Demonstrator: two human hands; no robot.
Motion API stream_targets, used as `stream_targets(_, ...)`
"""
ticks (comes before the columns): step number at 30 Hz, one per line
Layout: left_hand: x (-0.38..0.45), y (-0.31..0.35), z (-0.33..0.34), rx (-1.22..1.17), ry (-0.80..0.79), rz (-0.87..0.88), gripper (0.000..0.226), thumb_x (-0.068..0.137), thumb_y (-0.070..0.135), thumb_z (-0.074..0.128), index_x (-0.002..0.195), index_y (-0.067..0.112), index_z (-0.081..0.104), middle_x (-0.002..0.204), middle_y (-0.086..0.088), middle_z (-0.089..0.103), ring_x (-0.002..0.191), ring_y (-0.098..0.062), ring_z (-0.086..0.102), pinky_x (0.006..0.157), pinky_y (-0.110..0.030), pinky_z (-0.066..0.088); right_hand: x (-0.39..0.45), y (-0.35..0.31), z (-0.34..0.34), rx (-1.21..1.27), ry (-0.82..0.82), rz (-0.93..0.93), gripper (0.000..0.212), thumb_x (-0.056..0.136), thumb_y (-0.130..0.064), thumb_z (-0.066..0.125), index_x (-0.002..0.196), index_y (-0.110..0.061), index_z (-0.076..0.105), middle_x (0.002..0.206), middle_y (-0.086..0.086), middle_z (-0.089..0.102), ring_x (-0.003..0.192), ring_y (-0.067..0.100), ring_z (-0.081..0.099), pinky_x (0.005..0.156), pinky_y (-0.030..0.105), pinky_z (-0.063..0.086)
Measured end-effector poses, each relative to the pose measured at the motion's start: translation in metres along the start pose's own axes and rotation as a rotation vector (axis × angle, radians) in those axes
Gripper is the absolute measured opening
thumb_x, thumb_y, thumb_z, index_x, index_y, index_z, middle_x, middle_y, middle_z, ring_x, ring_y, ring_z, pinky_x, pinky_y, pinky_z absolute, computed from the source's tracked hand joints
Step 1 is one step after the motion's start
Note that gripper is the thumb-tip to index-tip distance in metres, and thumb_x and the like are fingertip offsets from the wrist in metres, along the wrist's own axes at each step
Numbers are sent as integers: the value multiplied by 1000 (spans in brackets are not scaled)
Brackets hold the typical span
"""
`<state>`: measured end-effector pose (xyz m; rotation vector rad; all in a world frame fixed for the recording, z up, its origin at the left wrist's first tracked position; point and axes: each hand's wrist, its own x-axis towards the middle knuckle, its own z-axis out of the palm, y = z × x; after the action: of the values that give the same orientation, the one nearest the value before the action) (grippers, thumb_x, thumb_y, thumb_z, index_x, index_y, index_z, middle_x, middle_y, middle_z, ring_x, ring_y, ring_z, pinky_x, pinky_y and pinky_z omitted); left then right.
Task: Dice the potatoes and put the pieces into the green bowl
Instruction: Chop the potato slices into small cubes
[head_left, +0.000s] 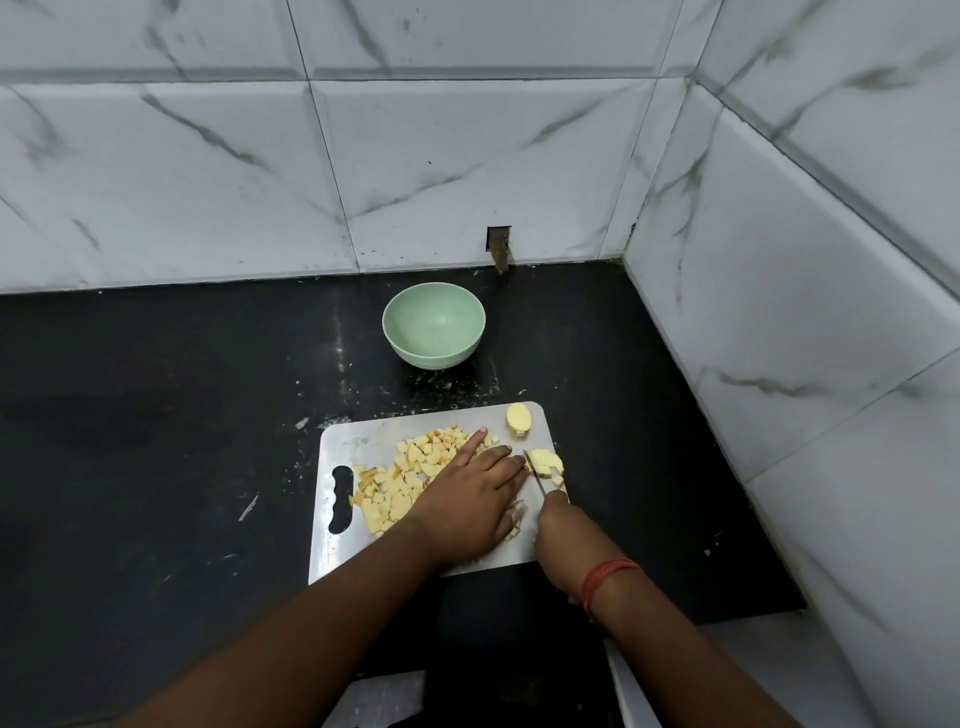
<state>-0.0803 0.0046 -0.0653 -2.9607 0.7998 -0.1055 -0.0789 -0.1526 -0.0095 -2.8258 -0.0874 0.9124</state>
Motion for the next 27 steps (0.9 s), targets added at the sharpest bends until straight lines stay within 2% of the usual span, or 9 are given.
stream_targets(9, 1, 7, -9, 68, -73, 0, 66, 104, 47, 18, 150, 10, 47, 151, -7, 50, 143, -29, 39, 126, -50, 4, -11, 4, 2, 13, 2, -55, 31, 94, -4, 36, 125, -5, 40, 121, 15, 58, 107, 28, 61, 88, 35, 47)
stream_targets(12, 1, 10, -14, 75, -97, 0, 69, 103, 47, 15, 150, 8, 46, 151, -8, 48, 144, -30, 37, 126, -50, 4, -10, 4, 3, 10, 10, -46, 30, 95, -4, 35, 125, -5, 40, 118, 14, 58, 106, 27, 61, 84, 34, 48)
stream_targets(15, 3, 12, -21, 60, -123, -12, 69, 104, 46, 16, 151, 4, 43, 153, -10, 45, 145, -30, 33, 126, -47, -2, -12, 1, 1, -16, 11, -73, 33, 96, -8, 38, 129, -3, 40, 105, 11, 59, 107, 28, 62, 81, 34, 46)
stream_targets(18, 3, 12, -28, 77, -139, -3, 80, 97, 47, 4, 150, 3, 45, 153, -10, 45, 145, -29, 33, 123, -44, -10, -13, -5, -1, 5, -17, -75, 34, 95, -6, 44, 128, -3, 39, 119, 15, 60, 108, 30, 61, 83, 36, 47)
stream_targets(20, 5, 14, -30, 86, -151, 0, 84, 94, 48, 0, 150, 3, 44, 153, -10, 45, 146, -29, 32, 122, -44, -11, -15, -3, -2, -10, -18, -69, 34, 95, -8, 46, 128, -4, 40, 120, 15, 60, 108, 30, 62, 83, 36, 48)
stream_targets(25, 5, 17, -32, 94, -180, -24, 69, 104, 46, 16, 150, 3, 45, 154, -10, 44, 146, -30, 31, 123, -45, -9, -24, 8, 5, 70, -40, -100, 36, 97, -12, 44, 132, -1, 41, 125, 19, 56, 114, 35, 57, 86, 35, 44)
stream_targets(27, 6, 18, -31, 112, -174, -24, 73, 102, 47, 10, 149, 3, 46, 153, -10, 45, 145, -30, 32, 123, -46, -9, -31, 13, 10, 77, -55, -88, 37, 97, -9, 43, 133, 1, 40, 126, 20, 55, 115, 36, 56, 89, 36, 45)
